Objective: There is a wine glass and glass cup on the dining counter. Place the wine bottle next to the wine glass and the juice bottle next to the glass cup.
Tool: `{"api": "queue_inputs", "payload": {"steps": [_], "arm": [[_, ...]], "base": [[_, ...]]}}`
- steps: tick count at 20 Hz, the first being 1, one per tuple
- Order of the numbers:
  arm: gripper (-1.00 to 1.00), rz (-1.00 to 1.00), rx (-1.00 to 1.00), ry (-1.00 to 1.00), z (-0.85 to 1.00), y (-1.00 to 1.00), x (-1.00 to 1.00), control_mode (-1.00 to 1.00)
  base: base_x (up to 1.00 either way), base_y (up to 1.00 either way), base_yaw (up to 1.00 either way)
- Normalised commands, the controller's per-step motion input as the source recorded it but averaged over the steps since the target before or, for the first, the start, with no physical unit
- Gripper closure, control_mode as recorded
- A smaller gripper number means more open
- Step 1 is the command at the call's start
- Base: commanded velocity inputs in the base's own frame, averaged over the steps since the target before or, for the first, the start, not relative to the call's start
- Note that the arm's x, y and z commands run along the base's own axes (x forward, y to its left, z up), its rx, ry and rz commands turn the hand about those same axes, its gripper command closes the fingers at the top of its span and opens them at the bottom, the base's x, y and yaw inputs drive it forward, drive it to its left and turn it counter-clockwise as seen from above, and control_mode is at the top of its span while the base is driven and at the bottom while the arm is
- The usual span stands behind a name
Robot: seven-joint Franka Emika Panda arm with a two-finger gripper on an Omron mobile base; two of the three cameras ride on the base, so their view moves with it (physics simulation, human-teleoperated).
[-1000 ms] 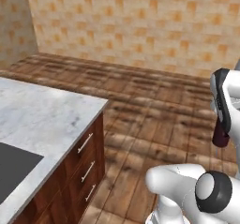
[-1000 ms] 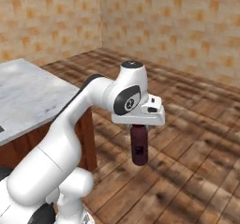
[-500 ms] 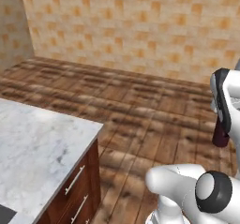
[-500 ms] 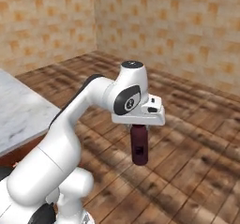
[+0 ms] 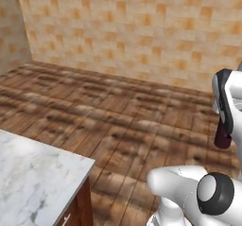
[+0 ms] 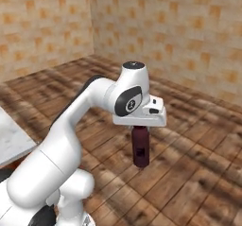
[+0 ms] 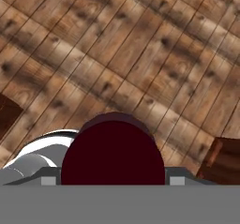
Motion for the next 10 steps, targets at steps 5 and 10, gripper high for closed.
{"api": "queue_inputs", "payload": {"steps": [5,10], "arm": [[1.0,0.0,0.0,0.0,0.0,0.0,0.0,1.0],[1.0,0.0,0.0,0.0,0.0,0.0,0.0,1.0]], "base": [[0.83,-0.14,0.17],[0.82,-0.13,0.19]]}}
